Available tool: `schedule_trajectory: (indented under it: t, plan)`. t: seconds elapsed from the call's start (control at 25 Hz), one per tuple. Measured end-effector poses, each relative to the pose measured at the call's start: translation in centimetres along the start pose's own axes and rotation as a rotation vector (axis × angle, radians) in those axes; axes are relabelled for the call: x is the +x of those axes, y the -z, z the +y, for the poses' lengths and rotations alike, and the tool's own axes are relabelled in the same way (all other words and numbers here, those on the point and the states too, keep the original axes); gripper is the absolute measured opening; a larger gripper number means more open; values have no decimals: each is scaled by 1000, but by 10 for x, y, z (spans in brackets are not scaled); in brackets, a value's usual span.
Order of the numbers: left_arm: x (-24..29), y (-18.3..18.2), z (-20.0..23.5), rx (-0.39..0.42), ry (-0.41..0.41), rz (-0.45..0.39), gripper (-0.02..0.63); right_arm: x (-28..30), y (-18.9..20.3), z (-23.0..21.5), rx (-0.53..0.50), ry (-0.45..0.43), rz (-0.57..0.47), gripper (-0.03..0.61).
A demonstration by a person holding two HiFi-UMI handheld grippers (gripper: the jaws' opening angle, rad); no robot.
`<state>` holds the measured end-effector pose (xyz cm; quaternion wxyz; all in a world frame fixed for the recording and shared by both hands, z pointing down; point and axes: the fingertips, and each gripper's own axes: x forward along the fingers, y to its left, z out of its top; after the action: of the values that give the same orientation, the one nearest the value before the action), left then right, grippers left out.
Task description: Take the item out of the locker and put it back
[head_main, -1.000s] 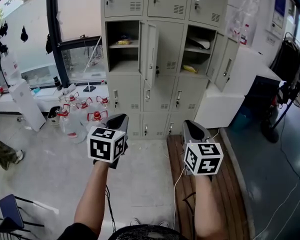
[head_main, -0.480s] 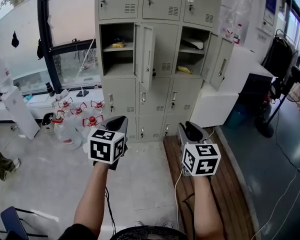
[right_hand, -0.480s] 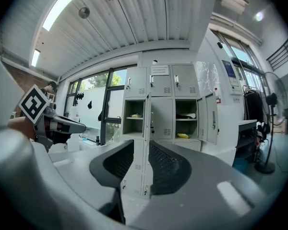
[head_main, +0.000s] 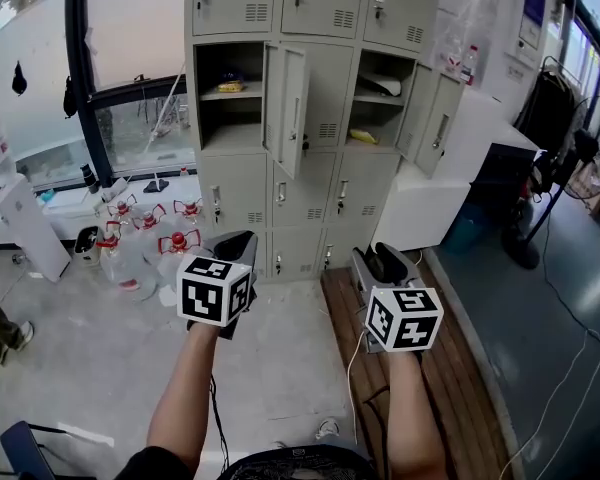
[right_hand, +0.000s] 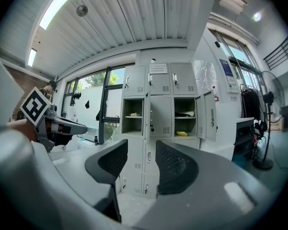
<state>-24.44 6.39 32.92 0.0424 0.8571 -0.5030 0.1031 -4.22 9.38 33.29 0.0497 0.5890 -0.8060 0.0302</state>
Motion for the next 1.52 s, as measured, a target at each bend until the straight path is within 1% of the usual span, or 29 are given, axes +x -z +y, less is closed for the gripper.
schedule_trajectory:
  t: [0.32, 0.6, 0.88, 1.2, 1.52]
  plan:
    - [11, 4, 8, -8, -5, -3, 2, 13, 2, -4, -2, 0, -2, 241]
    - [43, 3, 11, 3, -1, 5, 1, 36, 3, -26, 1, 7, -10, 253]
    - [101, -4, 12, 23, 3, 17, 2, 79, 6, -63, 4, 5, -11, 258]
    - [184, -21, 7, 38, 22, 39, 2, 135, 1, -124, 10, 13, -2, 262]
    - [255, -45, 2, 43, 30, 49, 2, 183, -11, -179, 18, 13, 7, 265]
